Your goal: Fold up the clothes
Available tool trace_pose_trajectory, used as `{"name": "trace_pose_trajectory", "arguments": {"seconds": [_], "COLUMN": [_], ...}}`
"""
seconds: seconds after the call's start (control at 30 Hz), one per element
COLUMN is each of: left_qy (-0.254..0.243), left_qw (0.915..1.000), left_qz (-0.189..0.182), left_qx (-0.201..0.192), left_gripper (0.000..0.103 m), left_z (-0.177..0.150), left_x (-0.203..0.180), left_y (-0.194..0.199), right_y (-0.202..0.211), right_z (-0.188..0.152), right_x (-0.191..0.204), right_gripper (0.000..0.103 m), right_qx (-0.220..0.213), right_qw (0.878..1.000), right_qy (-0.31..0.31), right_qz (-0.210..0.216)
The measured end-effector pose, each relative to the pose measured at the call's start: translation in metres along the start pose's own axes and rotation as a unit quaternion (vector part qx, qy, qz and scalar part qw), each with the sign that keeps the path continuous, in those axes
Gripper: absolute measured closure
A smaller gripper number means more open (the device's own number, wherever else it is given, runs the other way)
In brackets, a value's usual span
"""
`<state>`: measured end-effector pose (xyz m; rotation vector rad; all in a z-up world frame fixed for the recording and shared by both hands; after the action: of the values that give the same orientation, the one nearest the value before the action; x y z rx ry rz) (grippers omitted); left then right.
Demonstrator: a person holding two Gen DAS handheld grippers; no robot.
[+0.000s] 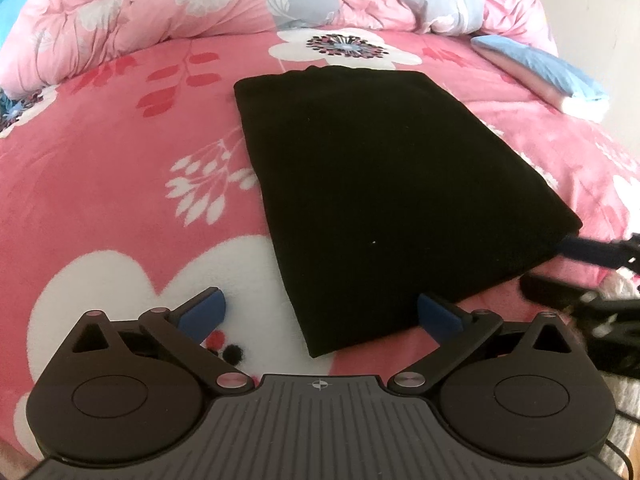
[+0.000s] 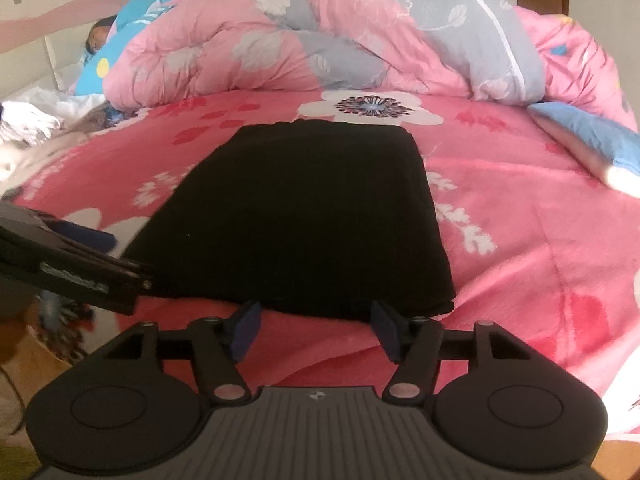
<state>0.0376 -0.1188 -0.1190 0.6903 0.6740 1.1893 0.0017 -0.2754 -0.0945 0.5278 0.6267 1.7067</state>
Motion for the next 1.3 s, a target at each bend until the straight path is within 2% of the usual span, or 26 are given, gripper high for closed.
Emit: {"name": "trace_pose_trajectory", "arguments": {"seconds": [0.17, 0.37, 0.43, 0.57, 0.63, 0.7, 0.8, 1.0, 1.07, 1.1, 1.13, 1.3], "left_qy": [-0.008, -0.024, -0.029, -0.022, -0.007, 0.011, 0.034, 0.073, 0.093, 0.105, 0.118, 0.174], "left_qw": [1.0000, 0.9997, 0.9995, 0.9984, 0.9975, 0.9965, 0.9955, 0.9908, 0.9887, 0.9873, 0.9857, 0.9739], "left_qz": [0.000, -0.004, -0.004, -0.016, -0.023, -0.032, -0.052, -0.075, -0.090, -0.097, -0.103, -0.134], "left_qx": [0.000, -0.002, -0.013, -0.049, -0.067, -0.076, -0.072, -0.086, -0.076, -0.069, -0.060, -0.057], "left_gripper": [0.000, 0.000, 0.000, 0.000, 0.000, 0.000, 0.000, 0.006, 0.014, 0.023, 0.028, 0.040], "left_z": [0.002, 0.006, 0.011, 0.031, 0.041, 0.050, 0.059, 0.078, 0.081, 0.082, 0.082, 0.093], "left_x": [0.000, 0.001, 0.003, 0.012, 0.018, 0.025, 0.032, 0.048, 0.054, 0.058, 0.061, 0.079], "left_y": [0.003, 0.009, 0.013, 0.022, 0.023, 0.019, 0.008, -0.018, -0.029, -0.035, -0.041, -0.057], "right_y": [0.014, 0.015, 0.010, -0.003, -0.012, -0.019, -0.028, -0.056, -0.068, -0.074, -0.082, -0.120], "right_z": [0.020, 0.034, 0.034, 0.030, 0.029, 0.030, 0.033, 0.047, 0.053, 0.056, 0.059, 0.069], "right_x": [-0.022, -0.063, -0.073, -0.089, -0.098, -0.105, -0.114, -0.133, -0.139, -0.142, -0.145, -0.155], "right_gripper": [0.034, 0.033, 0.033, 0.033, 0.033, 0.033, 0.033, 0.033, 0.033, 0.033, 0.033, 0.034], "right_qx": [-0.031, -0.047, -0.040, -0.036, -0.035, -0.033, -0.032, -0.017, -0.012, -0.009, -0.006, 0.018], "right_qw": [0.997, 0.981, 0.969, 0.929, 0.912, 0.902, 0.895, 0.901, 0.898, 0.897, 0.895, 0.887], "right_qy": [-0.068, -0.182, -0.232, -0.340, -0.376, -0.398, -0.413, -0.401, -0.404, -0.406, -0.407, -0.415], "right_qz": [0.017, 0.045, 0.073, 0.144, 0.160, 0.165, 0.168, 0.162, 0.173, 0.178, 0.183, 0.203]}}
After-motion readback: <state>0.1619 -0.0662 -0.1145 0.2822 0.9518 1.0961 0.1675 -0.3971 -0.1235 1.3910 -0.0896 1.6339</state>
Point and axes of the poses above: each gripper's, at about its wrist camera, not at the fingertips, and y roughly against the way its jaws point, x to its left, z to its top, the point moved 10 cm from there along -y, roughly the way its jaws point, and after that the axes turned 3 degrees about y, right-handed, at the moved point
